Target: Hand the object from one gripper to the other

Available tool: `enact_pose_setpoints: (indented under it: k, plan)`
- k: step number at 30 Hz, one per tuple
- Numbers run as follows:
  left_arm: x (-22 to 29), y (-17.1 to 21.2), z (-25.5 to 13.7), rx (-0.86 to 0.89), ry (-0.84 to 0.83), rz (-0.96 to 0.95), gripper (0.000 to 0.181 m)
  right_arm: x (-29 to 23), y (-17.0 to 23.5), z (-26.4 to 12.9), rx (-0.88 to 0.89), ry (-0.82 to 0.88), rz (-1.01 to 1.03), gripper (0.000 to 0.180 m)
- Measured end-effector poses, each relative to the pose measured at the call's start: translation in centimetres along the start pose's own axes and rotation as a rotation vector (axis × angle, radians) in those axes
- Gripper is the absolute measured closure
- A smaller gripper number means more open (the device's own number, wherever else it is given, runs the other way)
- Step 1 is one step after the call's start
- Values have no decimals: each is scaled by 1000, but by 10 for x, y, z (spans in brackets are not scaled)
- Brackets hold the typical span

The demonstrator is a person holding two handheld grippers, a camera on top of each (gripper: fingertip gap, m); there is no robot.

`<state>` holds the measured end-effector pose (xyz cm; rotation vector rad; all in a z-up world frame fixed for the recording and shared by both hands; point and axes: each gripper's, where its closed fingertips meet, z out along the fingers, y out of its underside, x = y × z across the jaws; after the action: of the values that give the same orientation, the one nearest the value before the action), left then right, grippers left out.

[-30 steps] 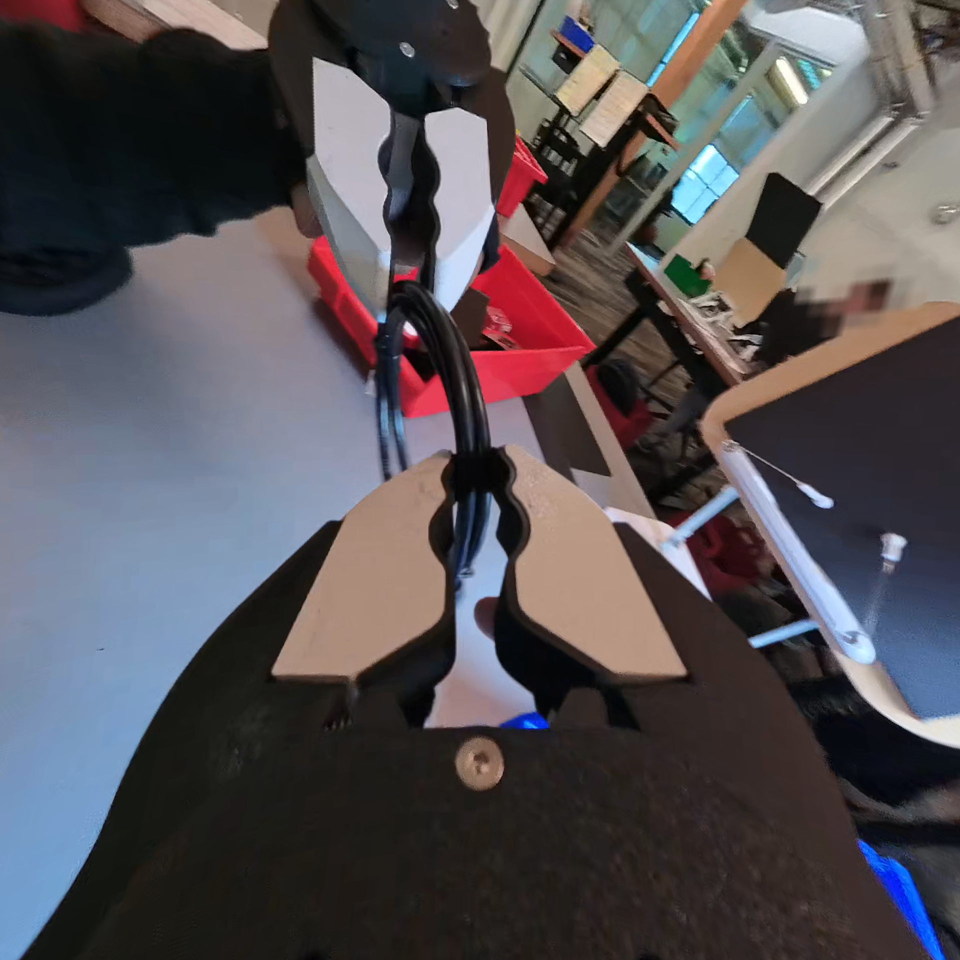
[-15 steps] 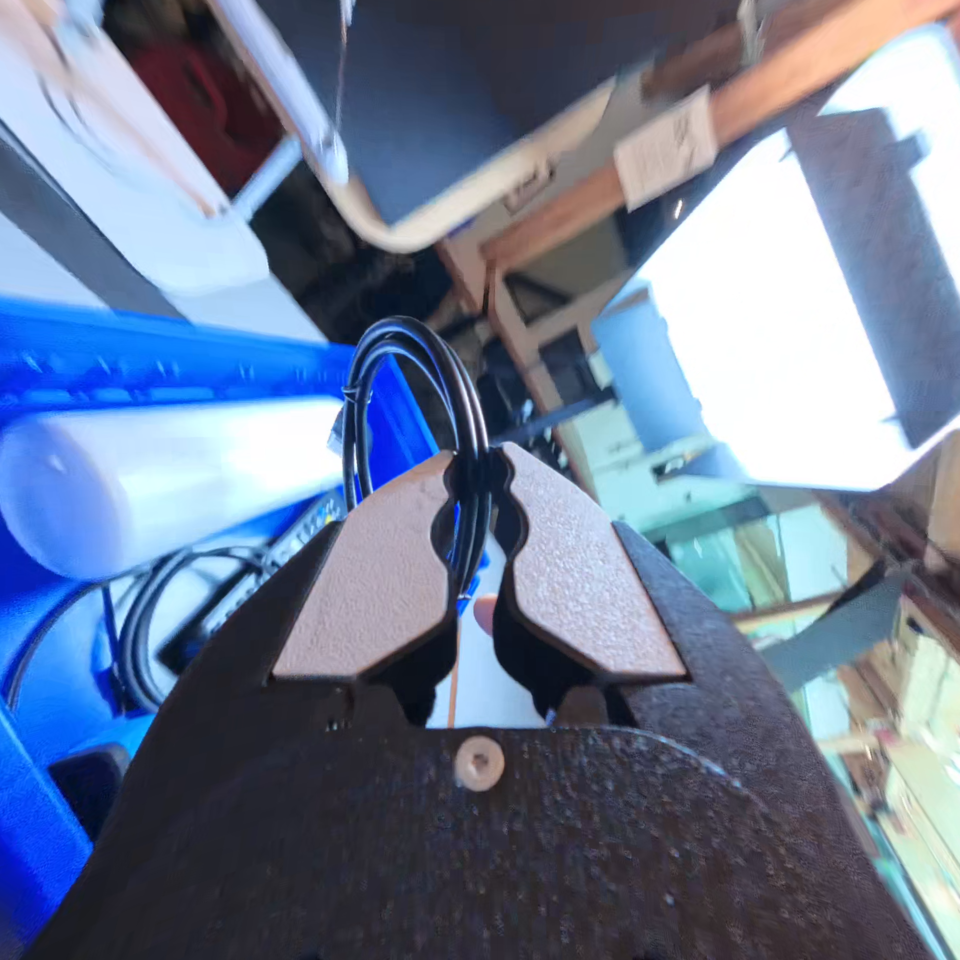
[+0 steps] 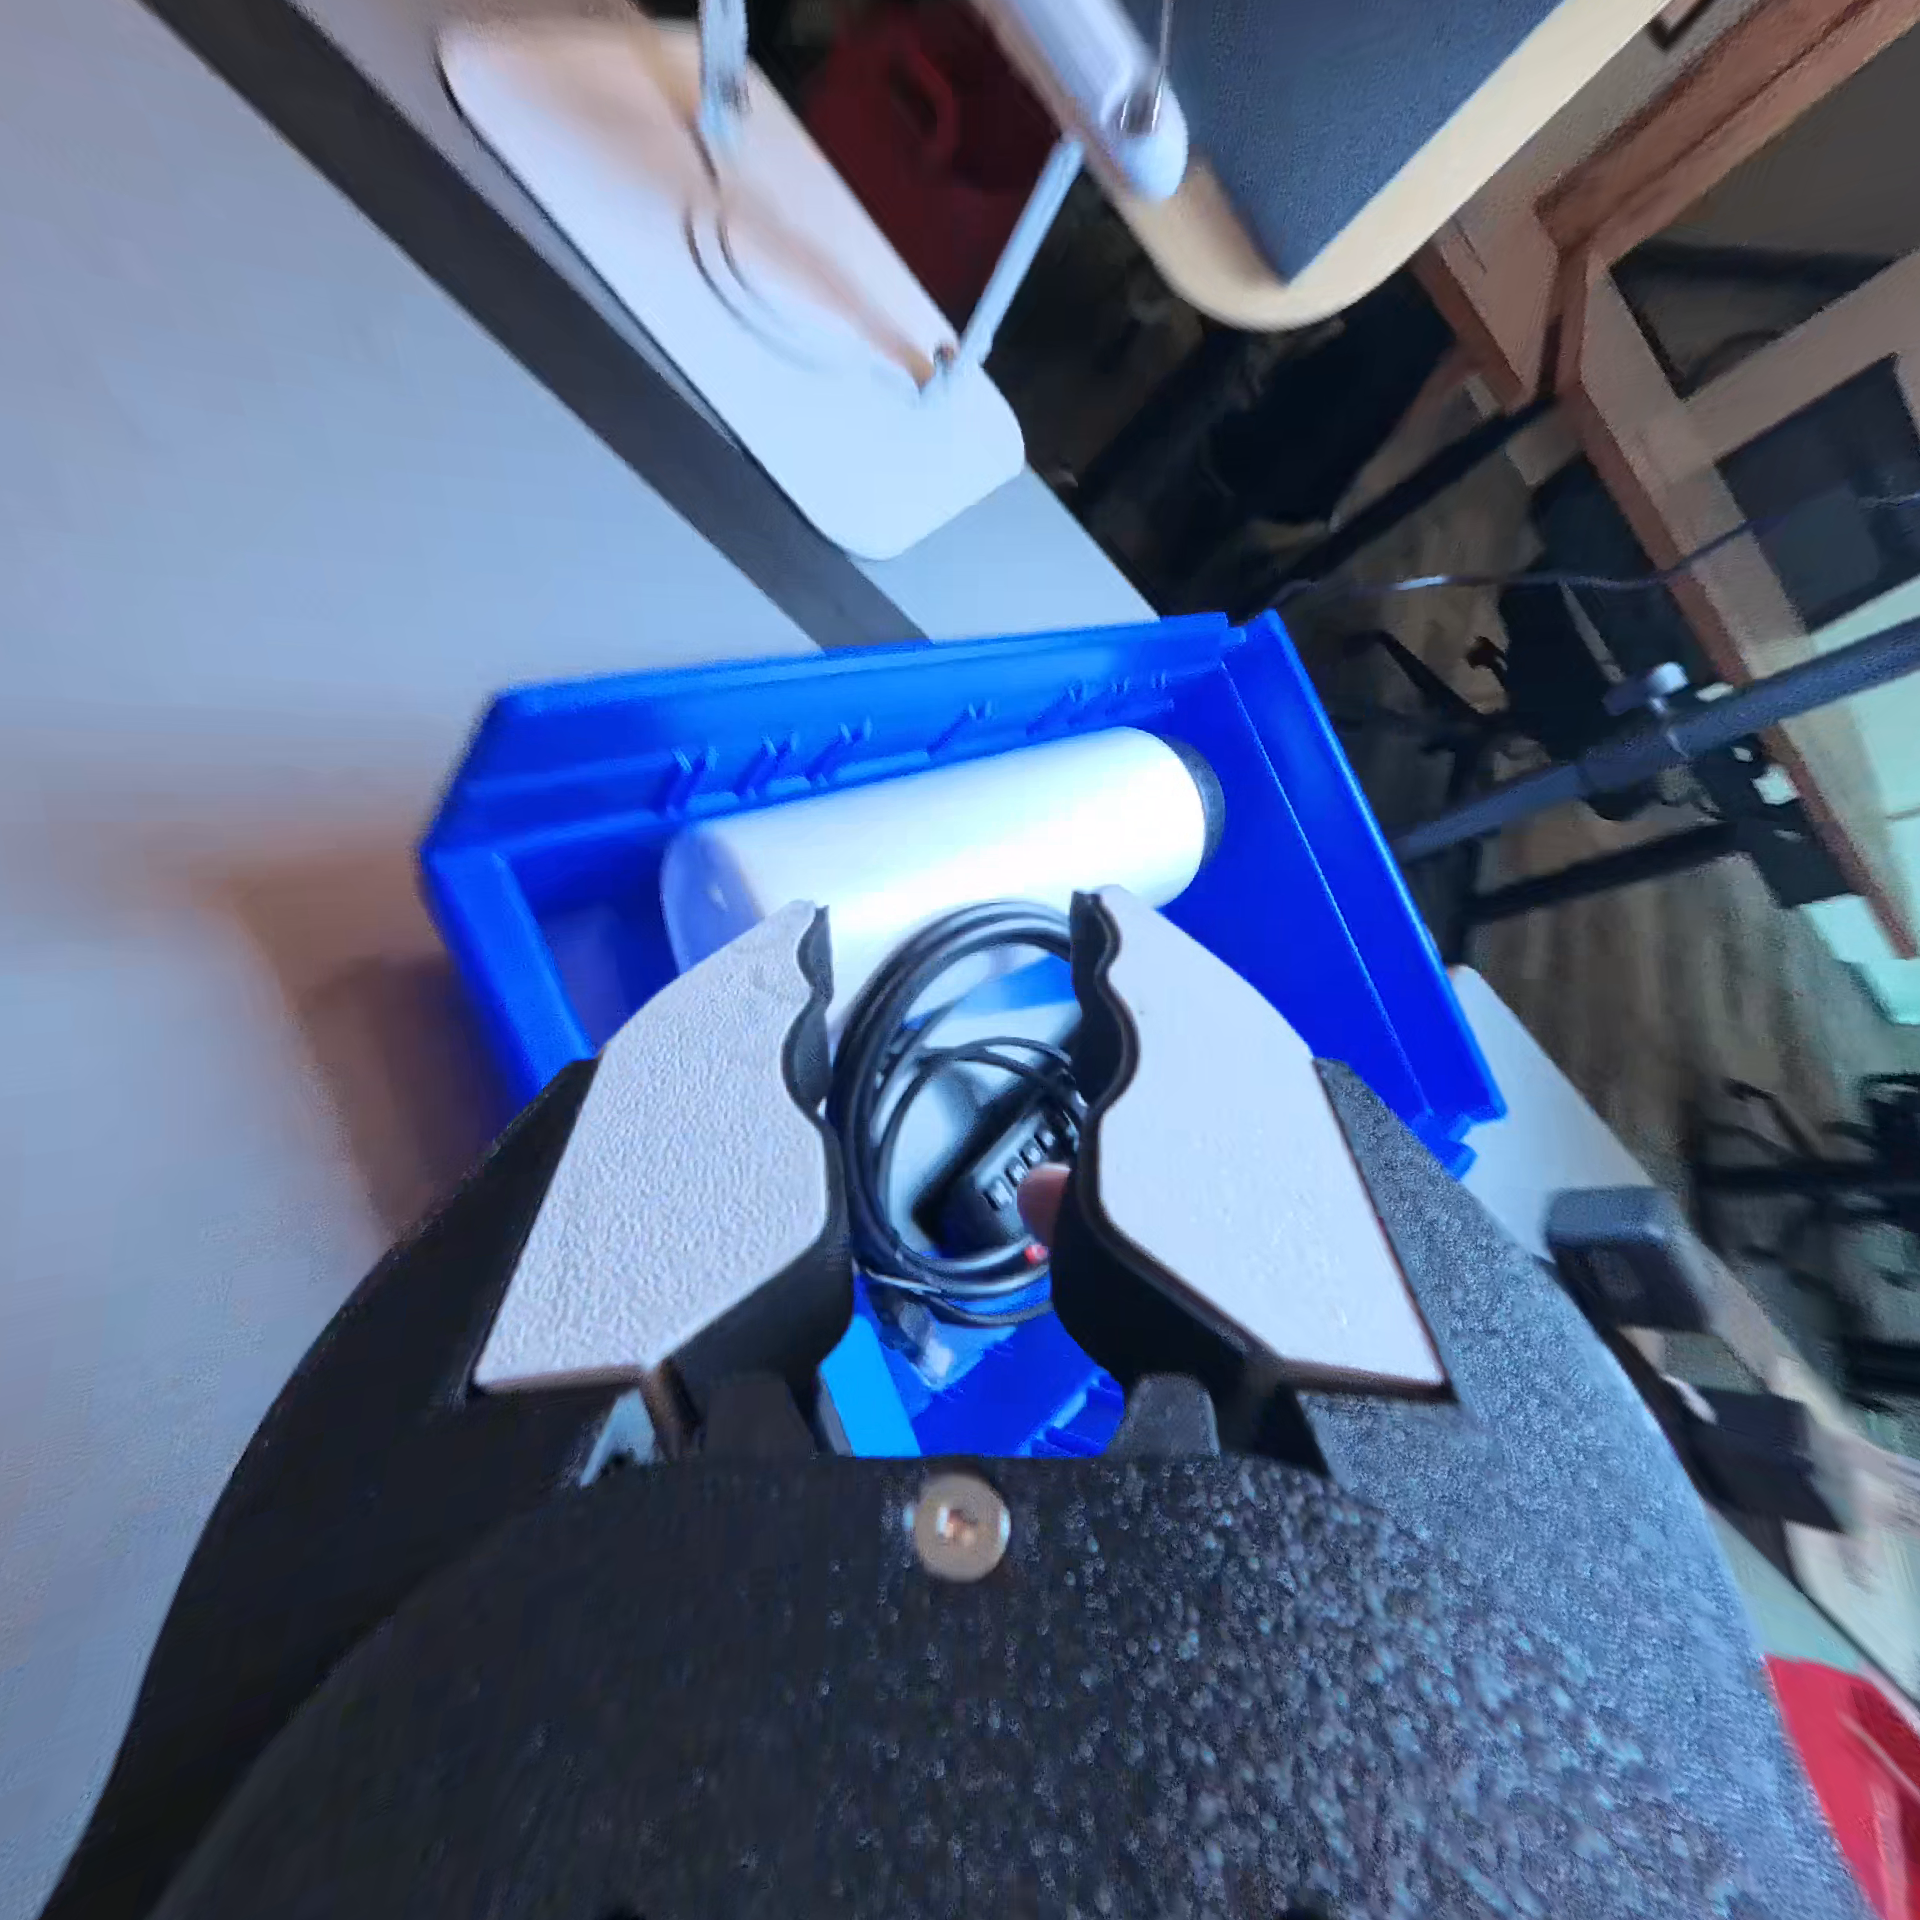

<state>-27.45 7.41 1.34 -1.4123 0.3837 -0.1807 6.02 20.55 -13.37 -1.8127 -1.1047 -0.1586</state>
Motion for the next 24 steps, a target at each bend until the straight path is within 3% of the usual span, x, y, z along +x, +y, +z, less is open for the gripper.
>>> enact_pose_setpoints:
  k: [4, 9, 14, 24]
  plan:
    - [-15, -1, -8, 9, -18, -48, 160, -2, -18, -26, 107, -132, 100, 128]
    - [-43, 11, -20, -65, -87, -33, 157, 12, -58, -59, 412, -229, 295, 130]
    - [-76, 69, -32, -368, -150, -24, 151, 19, -86, -87, 650, -310, 433, 136]
    - [-79, 201, -25, -861, -234, -226, 154, -4, -94, -82, 677, -332, 338, 152]
